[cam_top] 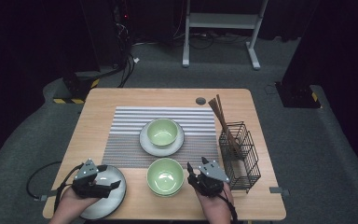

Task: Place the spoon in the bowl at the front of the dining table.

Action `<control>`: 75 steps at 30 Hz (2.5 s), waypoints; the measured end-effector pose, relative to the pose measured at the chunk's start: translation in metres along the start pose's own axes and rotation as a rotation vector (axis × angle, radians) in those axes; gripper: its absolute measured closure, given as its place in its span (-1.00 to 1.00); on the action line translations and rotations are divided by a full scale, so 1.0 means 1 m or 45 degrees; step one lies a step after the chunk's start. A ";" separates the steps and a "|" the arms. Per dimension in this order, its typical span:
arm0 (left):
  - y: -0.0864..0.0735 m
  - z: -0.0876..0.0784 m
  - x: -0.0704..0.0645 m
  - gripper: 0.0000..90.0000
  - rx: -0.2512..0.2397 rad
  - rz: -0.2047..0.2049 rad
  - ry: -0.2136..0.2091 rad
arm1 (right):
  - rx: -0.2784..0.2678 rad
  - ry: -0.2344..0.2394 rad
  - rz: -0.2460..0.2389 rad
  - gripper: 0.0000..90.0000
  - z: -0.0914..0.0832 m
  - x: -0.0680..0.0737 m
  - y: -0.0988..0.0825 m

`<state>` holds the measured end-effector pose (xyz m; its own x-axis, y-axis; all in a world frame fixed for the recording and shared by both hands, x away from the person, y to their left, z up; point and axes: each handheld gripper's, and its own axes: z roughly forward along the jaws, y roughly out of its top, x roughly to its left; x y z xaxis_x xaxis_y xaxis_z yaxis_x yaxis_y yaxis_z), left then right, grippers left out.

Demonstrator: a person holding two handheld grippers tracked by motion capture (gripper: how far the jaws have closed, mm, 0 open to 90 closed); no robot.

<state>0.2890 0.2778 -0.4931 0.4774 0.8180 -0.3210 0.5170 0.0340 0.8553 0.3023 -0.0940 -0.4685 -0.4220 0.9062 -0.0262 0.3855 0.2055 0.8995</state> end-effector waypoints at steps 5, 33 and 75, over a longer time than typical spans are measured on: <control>0.002 -0.001 -0.001 -0.67 -0.014 0.002 -0.011 | -0.041 -0.018 -0.003 -0.08 -0.006 0.002 0.007; 0.001 -0.001 -0.005 -0.67 -0.026 0.027 -0.044 | -0.101 -0.037 -0.098 -0.11 -0.037 0.014 0.034; 0.001 -0.002 -0.008 -0.66 -0.025 0.026 -0.072 | -0.185 -0.198 -0.001 -0.16 -0.040 -0.038 0.063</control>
<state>0.2843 0.2725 -0.4886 0.5275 0.7848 -0.3254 0.4928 0.0294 0.8696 0.3092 -0.1300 -0.3932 -0.2860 0.9546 -0.0835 0.2583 0.1607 0.9526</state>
